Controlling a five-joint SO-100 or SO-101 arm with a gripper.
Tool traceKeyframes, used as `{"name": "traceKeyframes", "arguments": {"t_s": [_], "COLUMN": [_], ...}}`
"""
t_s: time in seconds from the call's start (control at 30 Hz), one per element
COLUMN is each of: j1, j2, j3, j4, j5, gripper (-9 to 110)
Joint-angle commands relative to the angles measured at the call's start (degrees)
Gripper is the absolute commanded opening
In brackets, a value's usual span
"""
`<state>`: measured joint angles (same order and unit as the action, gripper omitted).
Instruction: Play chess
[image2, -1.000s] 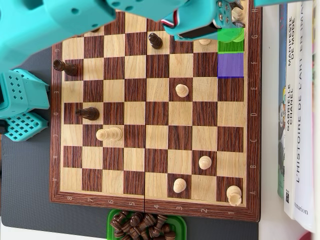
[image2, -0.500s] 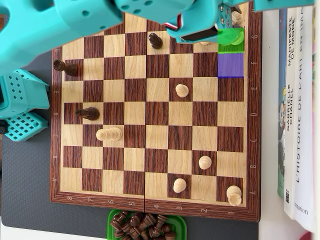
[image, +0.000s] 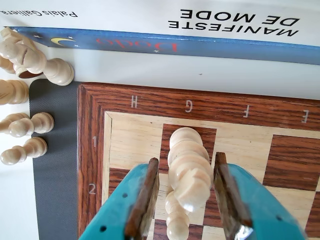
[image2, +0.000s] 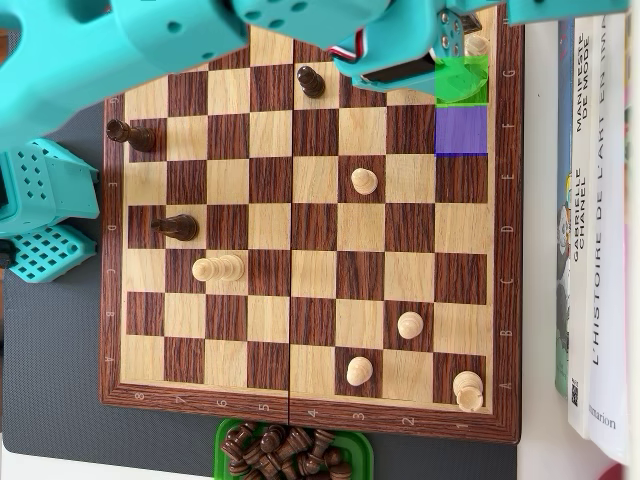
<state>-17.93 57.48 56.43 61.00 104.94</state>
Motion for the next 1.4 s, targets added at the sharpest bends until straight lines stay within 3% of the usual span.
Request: {"name": "traceKeyframes", "arguments": {"t_s": [0.0, 0.9, 1.37], "j1": [0.4, 1.3, 5.9], "j2": [0.7, 17.9, 43.3], "j3": [-0.9, 6.9, 26.9], "j4": [-0.9, -0.9, -1.1], "j5": [0.0, 0.1, 0.3], "gripper": [17, 17, 17]}}
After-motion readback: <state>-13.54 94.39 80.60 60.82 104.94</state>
